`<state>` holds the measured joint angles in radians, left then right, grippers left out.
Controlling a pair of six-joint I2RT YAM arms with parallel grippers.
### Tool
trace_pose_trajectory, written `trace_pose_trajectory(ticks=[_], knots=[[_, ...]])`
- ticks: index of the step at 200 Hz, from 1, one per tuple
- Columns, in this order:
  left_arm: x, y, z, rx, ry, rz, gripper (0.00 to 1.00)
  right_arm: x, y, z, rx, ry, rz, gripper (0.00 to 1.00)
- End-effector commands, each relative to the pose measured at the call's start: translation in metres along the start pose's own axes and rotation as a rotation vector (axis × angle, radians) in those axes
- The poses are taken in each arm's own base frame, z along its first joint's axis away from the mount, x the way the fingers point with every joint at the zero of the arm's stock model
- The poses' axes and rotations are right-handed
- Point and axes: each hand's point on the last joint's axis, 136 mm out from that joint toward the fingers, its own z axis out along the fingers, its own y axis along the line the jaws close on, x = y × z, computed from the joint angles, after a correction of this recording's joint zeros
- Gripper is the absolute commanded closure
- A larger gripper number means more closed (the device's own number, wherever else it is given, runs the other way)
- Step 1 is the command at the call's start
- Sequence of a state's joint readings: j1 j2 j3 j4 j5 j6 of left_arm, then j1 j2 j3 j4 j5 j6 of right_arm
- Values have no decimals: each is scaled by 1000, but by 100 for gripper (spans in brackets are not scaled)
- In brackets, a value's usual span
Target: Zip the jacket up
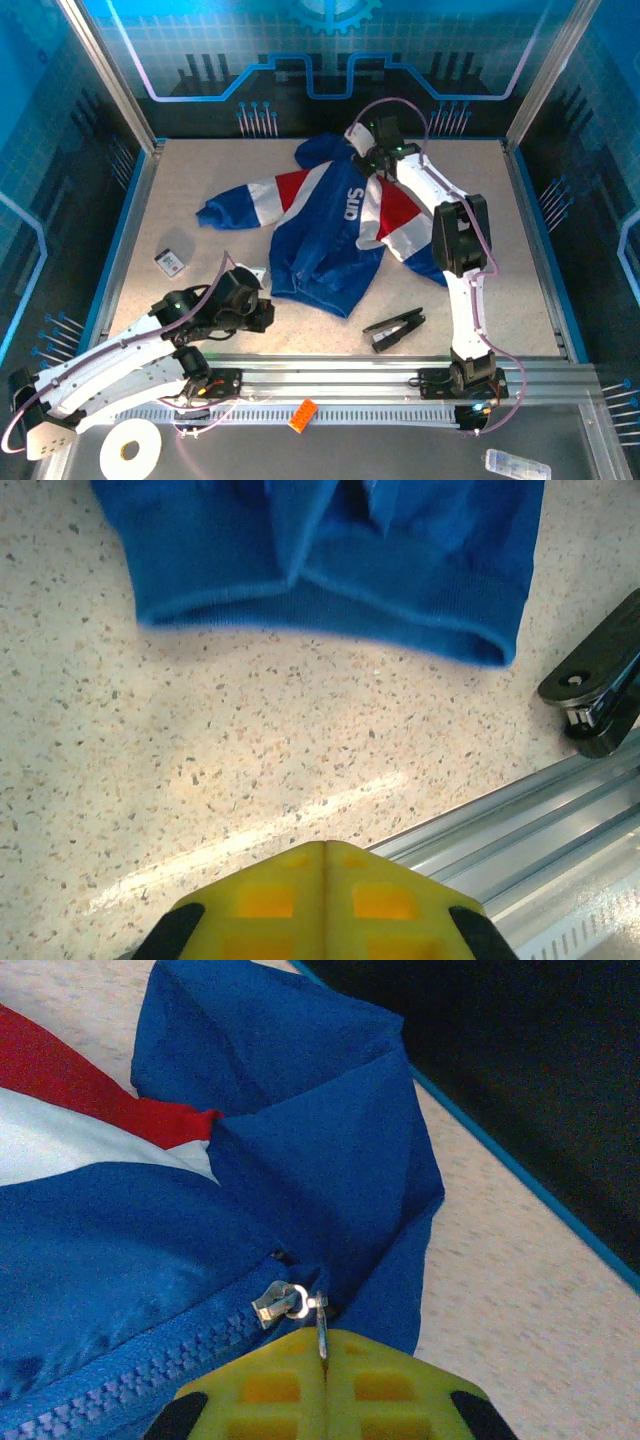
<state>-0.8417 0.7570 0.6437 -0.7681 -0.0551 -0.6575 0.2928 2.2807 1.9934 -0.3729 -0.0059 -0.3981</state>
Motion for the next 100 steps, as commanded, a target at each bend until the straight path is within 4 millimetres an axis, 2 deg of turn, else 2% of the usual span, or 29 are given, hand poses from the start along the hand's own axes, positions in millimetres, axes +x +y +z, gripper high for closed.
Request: trace_pose_trajectory(ticks=[1, 46, 66, 100], knots=[[12, 5, -1, -11, 45, -28, 100, -14, -15, 1, 46, -37, -2, 100], [13, 7, -1, -14, 47, -41, 100, -21, -22, 0, 48, -56, 9, 100], [12, 8, 0, -21, 39, -42, 100, -25, -18, -1, 29, -70, 11, 100], [-5, 1, 6, -9, -26, -28, 100, -13, -7, 7, 9, -46, 15, 100]])
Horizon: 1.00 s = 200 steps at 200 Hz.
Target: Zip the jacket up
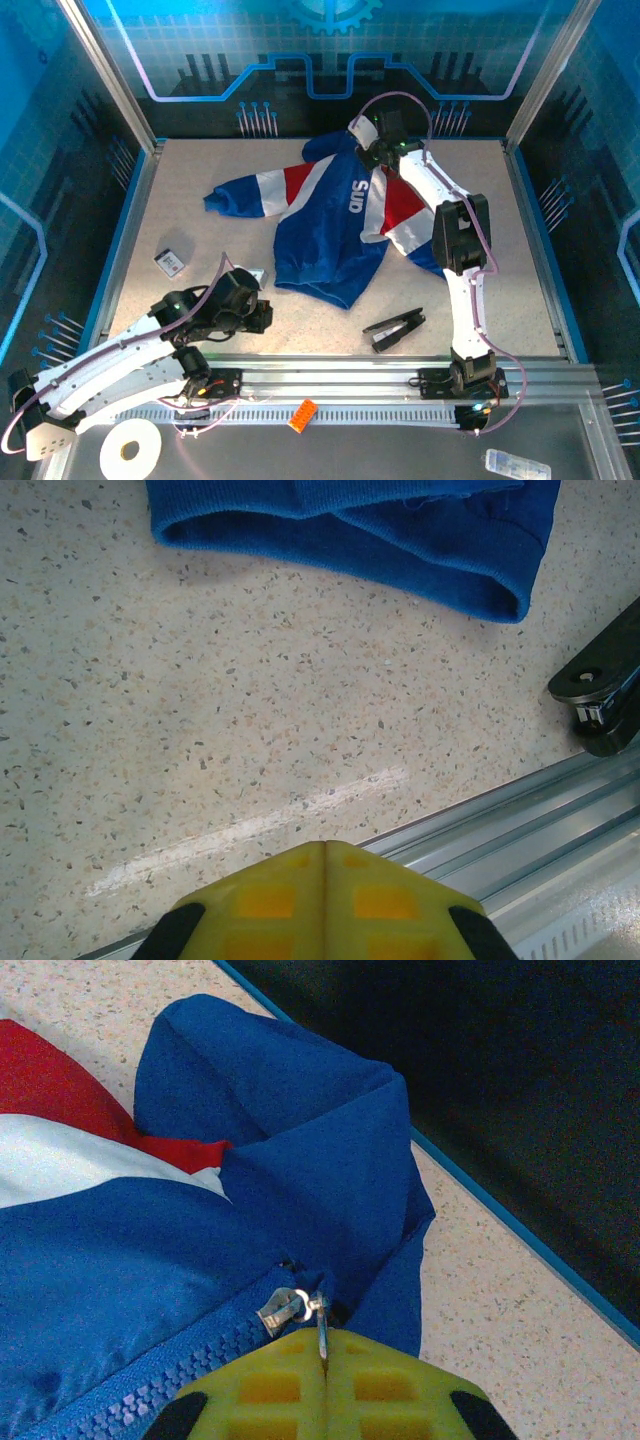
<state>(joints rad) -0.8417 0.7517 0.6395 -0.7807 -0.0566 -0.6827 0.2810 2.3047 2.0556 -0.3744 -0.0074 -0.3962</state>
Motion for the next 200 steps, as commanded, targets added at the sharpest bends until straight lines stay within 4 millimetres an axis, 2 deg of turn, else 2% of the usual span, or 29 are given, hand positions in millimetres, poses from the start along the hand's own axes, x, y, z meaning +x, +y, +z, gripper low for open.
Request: trace_pose_trajectory(ticks=[1, 27, 39, 67, 104, 147, 175, 187, 200], knots=[[-9, -2, 6, 2, -38, -2, 100, -1, 7, 8, -14, -15, 10, 100], [-36, -23, 17, 42, -92, 28, 83, 6, 13, 7, -23, -7, 15, 100], [-48, -33, 27, 46, -104, 51, 73, 9, 16, 7, -26, -2, 18, 100], [-77, -61, 52, 61, -109, 105, 56, 13, 20, 5, -35, 0, 26, 100], [-102, -92, 85, 93, -98, 148, 44, 13, 22, 2, -33, 1, 17, 100], [-115, -96, 120, 52, -96, 192, 38, 14, 25, -1, -44, 0, 11, 100], [-116, -86, 142, -15, -73, 208, 37, 13, 26, -1, -47, -3, 11, 100], [-115, -85, 148, -21, -59, 218, 43, 12, 25, -2, -46, -5, 10, 100], [-115, -86, 149, -18, -47, 227, 57, 11, 25, -3, -46, -7, 6, 100]])
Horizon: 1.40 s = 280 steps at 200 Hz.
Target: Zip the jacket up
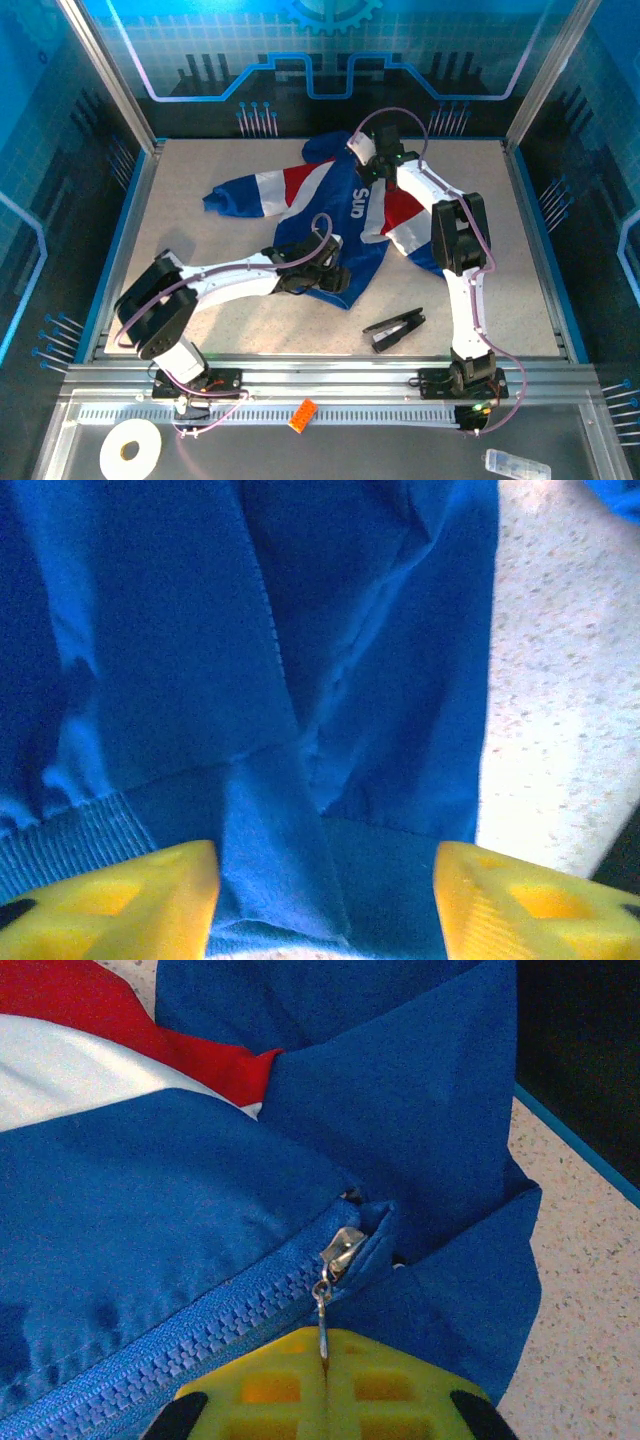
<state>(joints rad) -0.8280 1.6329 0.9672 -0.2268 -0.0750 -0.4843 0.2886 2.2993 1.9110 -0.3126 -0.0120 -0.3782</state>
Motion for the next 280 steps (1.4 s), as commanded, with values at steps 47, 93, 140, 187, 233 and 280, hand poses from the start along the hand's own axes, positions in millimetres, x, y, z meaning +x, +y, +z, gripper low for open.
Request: trace_pose_trajectory(ticks=[47, 93, 140, 187, 233, 280], knots=[[-15, 11, -23, -50, -83, 49, 96, -33, -1, -30, 14, -81, -33, 100], [5, 26, -54, -56, -105, 28, 100, -35, -3, -33, 19, -79, -41, 100], [40, 38, -74, -19, -72, -41, 100, -35, -2, -29, 15, -75, -32, 100], [68, 42, -80, -4, -18, -72, 100, -36, 3, -25, 7, -71, -32, 100], [76, 42, -78, 7, -2, -82, 100, -37, 6, -21, 3, -68, -33, 100], [69, 46, -76, -39, -7, -73, 80, -41, 12, -30, 7, -78, -23, 70]])
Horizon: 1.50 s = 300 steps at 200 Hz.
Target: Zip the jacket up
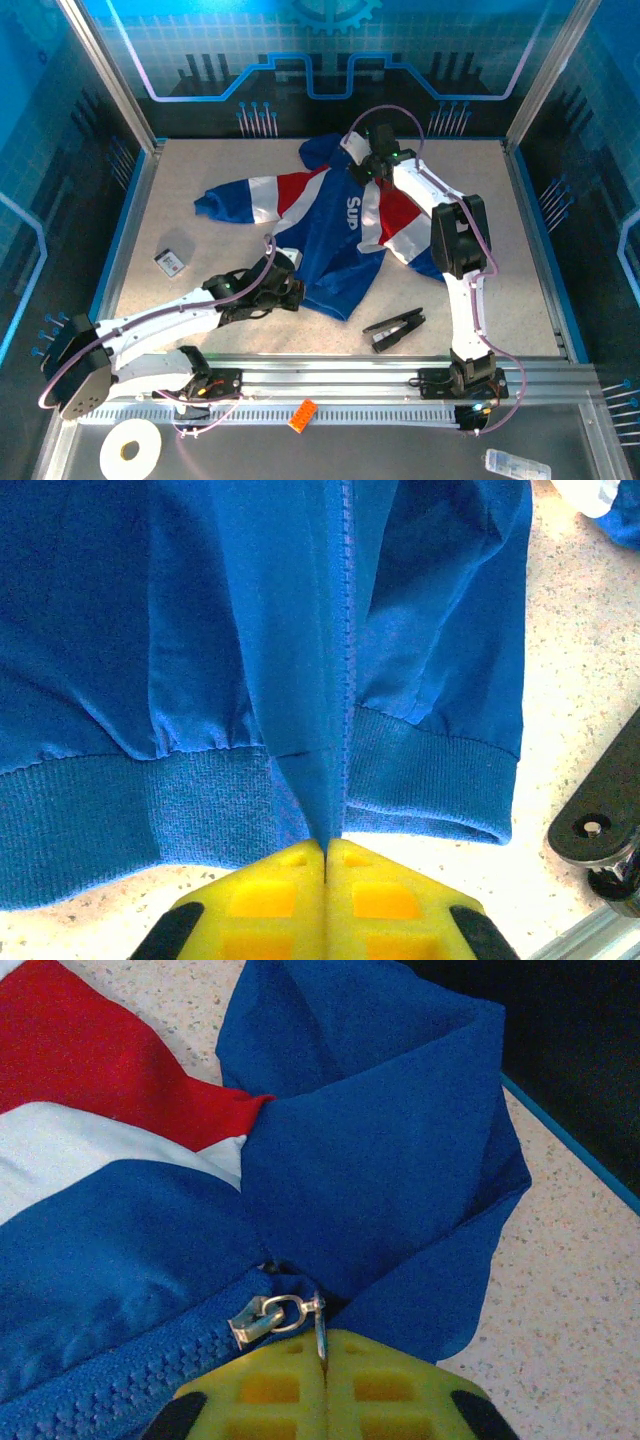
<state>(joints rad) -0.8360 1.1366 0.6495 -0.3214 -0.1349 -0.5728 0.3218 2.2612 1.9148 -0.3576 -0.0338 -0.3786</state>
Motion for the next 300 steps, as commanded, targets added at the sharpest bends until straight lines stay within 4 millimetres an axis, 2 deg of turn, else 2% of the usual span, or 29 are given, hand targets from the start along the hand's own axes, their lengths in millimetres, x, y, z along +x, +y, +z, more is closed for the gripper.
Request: trace_pose_trajectory(ticks=[1, 16, 34, 83, 104, 130, 160, 190, 195, 213, 228, 254, 268, 277, 300], knots=[[20, 8, 2, -47, 92, 14, 79, -24, -8, -16, 52, -63, -1, 69], [15, 11, -4, -78, 90, 33, 67, -27, -10, -27, 78, -74, -3, 51], [5, 15, -15, -115, 67, 50, 57, -32, -10, -47, 93, -91, 1, 41], [-33, 28, -53, -137, -94, 32, 42, -28, 0, -107, 103, -126, 51, 34], [-49, 37, -71, -136, -176, 28, 33, -14, 16, -132, 96, -155, 80, 31], [-72, 56, -92, -165, -267, 35, 20, 8, 23, -161, 143, -163, 108, 26], [-94, 87, -100, -257, -348, 93, 1, 35, 29, -195, 209, -195, 149, 23], [-120, 112, -103, -243, -442, 47, 1, 64, 28, -228, 315, -242, 197, 15], [-124, 117, -103, -240, -456, 31, 1, 78, 29, -229, 335, -227, 209, 13], [-135, 140, -99, -276, -497, 2, 1, 103, 16, -243, 456, -232, 275, 6], [-136, 161, -85, -321, -505, 17, 1, 124, 5, -251, 546, -253, 323, 0], [-131, 190, -65, -384, -541, 13, 1, 152, -5, -260, 619, -309, 396, 0], [-129, 208, -62, -435, -596, -33, 1, 167, -6, -260, 630, -302, 425, 0], [-126, 218, -62, -463, -635, -54, 1, 169, -9, -261, 649, -319, 433, 0], [-125, 232, -60, -505, -736, -48, 1, 185, -13, -254, 679, -292, 450, 0]])
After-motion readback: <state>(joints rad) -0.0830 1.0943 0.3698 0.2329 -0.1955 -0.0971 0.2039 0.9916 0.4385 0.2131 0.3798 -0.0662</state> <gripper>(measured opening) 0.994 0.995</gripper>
